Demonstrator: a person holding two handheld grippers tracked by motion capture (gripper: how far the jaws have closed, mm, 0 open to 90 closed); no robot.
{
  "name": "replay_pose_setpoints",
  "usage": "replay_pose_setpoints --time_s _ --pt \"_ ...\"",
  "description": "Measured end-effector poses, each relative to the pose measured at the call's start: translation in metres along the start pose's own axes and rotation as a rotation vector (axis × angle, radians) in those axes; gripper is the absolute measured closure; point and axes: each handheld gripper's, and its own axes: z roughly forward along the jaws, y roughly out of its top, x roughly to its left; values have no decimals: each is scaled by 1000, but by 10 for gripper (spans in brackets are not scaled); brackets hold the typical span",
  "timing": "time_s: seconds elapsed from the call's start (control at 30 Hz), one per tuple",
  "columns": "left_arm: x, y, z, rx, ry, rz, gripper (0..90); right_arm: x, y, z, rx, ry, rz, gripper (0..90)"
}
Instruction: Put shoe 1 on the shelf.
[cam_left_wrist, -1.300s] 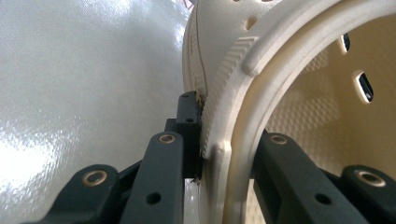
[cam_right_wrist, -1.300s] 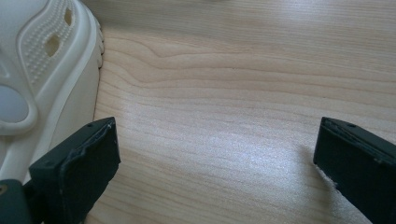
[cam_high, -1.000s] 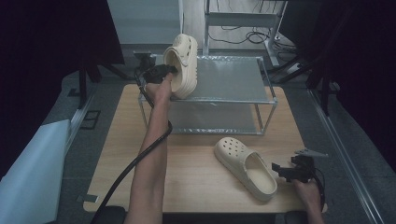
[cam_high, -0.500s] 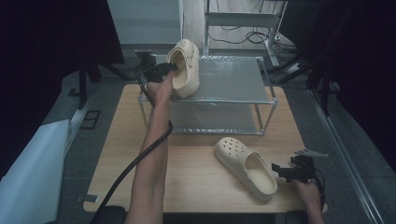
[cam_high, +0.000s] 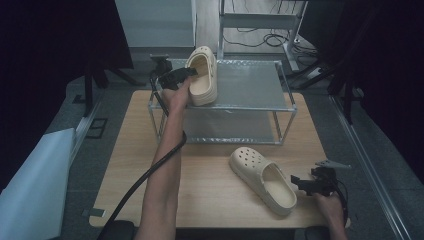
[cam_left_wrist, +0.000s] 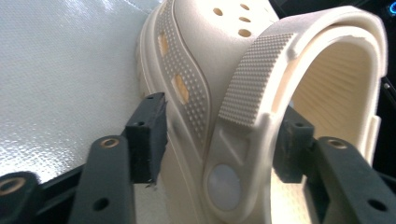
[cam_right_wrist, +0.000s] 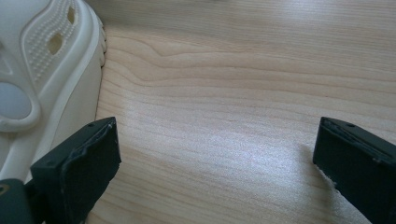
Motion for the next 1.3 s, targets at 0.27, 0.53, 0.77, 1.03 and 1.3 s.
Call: replay_pose_setpoints --time_s 0.27,0.53,0.77,1.03,1.3 --pt "-4 -4 3 27 -31 50 336 0 0 0 2 1 -4 5" --pt "-2 -2 -10 18 -39 93 260 0 0 0 3 3 -2 5" --pt "1 -2 -31 46 -95 171 199 0 0 0 4 3 -2 5" --pt "2 -6 -46 68 -94 223 143 1 0 0 10 2 -6 5" --pt "1 -13 -58 83 -112 238 82 2 0 1 14 3 -11 6"
